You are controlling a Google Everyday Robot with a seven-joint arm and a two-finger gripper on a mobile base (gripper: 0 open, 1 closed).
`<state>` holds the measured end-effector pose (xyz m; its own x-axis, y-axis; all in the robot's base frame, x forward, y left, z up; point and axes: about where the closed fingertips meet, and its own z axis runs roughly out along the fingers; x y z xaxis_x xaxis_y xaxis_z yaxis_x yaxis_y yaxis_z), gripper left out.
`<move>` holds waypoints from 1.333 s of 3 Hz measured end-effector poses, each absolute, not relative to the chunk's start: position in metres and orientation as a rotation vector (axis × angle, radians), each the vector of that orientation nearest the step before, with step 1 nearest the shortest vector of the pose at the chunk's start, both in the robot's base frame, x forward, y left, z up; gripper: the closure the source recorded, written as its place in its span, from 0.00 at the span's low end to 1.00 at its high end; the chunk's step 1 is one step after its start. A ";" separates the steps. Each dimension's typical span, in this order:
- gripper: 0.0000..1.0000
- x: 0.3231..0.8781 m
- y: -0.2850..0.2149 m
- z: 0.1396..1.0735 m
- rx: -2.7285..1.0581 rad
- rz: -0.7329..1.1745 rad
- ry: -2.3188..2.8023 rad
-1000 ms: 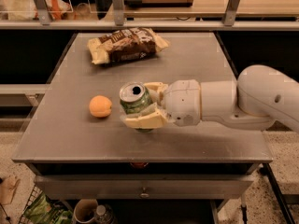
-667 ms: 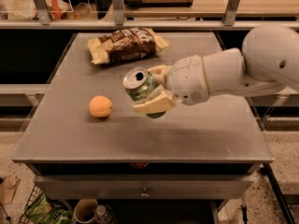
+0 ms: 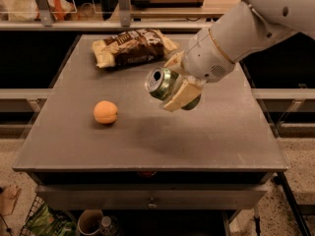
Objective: Knock green can over
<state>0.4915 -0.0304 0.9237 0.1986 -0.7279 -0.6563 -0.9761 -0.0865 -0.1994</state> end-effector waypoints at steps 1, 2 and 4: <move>1.00 0.496 -0.051 0.916 -2.042 0.312 1.631; 1.00 0.501 -0.072 0.905 -2.178 0.058 1.641; 1.00 0.497 -0.091 0.879 -2.343 -0.250 1.590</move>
Offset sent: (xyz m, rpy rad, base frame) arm 0.0224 -0.0805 -0.0265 -0.6857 -0.3006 0.0361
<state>0.4967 -0.0909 0.8786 0.3728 -0.9276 -0.0227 -0.8758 -0.3436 -0.3390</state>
